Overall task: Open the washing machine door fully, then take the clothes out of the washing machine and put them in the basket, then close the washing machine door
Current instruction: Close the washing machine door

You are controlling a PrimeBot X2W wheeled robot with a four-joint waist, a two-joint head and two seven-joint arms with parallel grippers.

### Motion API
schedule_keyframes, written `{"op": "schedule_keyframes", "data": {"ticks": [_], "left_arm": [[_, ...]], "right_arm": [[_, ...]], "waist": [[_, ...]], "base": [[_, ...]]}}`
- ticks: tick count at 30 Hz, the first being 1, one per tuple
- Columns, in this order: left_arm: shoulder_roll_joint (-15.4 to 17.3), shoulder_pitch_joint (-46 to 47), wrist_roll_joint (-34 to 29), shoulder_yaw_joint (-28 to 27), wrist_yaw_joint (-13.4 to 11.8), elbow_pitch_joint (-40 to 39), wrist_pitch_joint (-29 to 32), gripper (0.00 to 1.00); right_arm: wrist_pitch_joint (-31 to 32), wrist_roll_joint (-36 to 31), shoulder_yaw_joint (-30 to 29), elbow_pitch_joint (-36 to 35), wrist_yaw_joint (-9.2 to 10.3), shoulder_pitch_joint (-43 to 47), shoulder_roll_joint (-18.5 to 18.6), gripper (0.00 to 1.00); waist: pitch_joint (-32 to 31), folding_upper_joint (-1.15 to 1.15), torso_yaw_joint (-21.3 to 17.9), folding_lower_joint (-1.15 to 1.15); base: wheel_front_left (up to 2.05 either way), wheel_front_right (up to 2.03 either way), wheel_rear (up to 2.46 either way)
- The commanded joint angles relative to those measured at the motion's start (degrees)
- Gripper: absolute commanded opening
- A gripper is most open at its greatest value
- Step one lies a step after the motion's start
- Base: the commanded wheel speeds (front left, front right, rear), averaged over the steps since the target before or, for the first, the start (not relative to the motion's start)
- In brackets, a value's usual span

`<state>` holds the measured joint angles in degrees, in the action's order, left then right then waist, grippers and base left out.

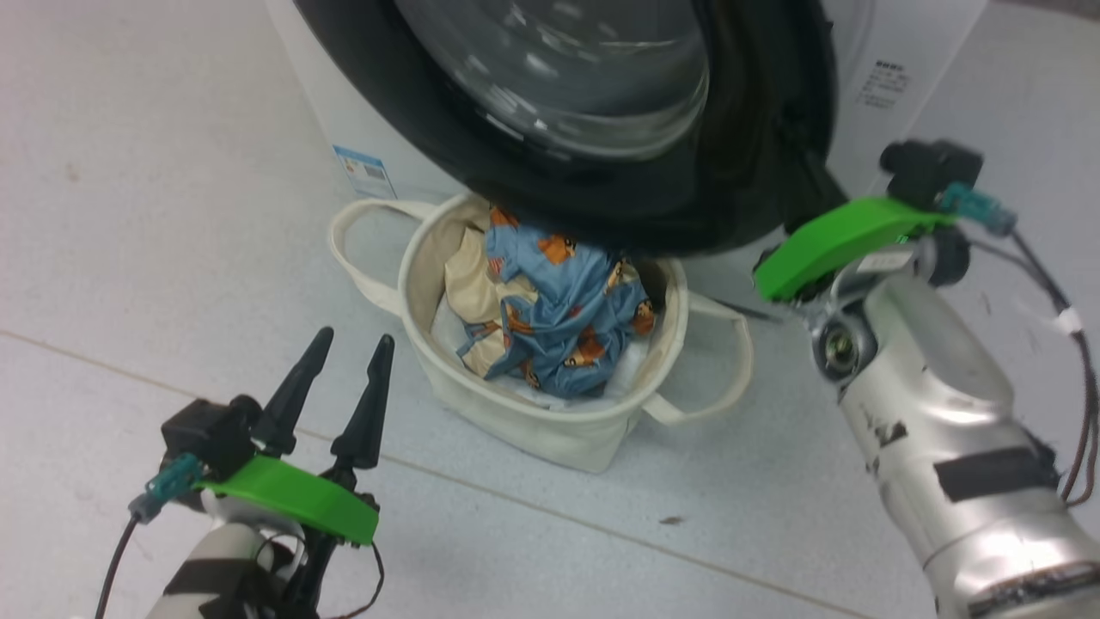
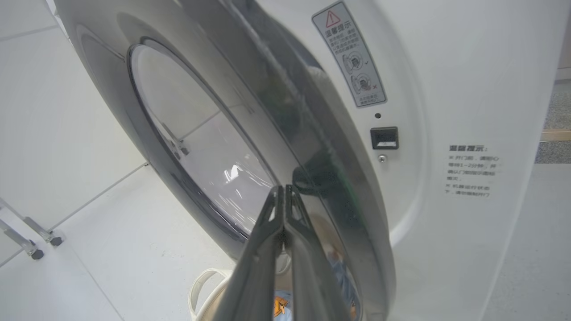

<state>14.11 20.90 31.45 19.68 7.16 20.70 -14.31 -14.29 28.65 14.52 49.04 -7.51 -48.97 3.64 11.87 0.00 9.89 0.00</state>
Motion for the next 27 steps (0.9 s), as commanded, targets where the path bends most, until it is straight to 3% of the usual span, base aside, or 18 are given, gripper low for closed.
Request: {"op": "schedule_keyframes", "data": {"ticks": [1, 15, 27], "left_arm": [[0.9, 2.6, 0.3, -2.0, 0.3, -1.8, -0.7, 1.00], [-0.6, 5.6, 0.1, -2.4, 0.3, -2.8, -0.7, 1.00], [-1.6, 7.4, -0.1, -2.5, 0.3, -2.7, -0.7, 1.00]], "right_arm": [[-0.7, -1.1, -0.5, -1.2, 0.02, -2.9, -0.8, 0.00], [-0.7, -10.4, -10.4, 2.4, 0.02, -13.0, -0.8, 0.00], [-0.7, -16.5, -19.0, -1.6, 0.02, -14.1, -0.8, 0.00]], "waist": [[1.5, 0.00, -0.5, 0.00], [9.8, 0.00, -0.1, 0.00], [12.7, 0.00, 0.8, 0.00]], "base": [[0.00, 0.00, 0.00], [0.00, 0.00, 0.00], [0.00, 0.00, 0.00]]}}
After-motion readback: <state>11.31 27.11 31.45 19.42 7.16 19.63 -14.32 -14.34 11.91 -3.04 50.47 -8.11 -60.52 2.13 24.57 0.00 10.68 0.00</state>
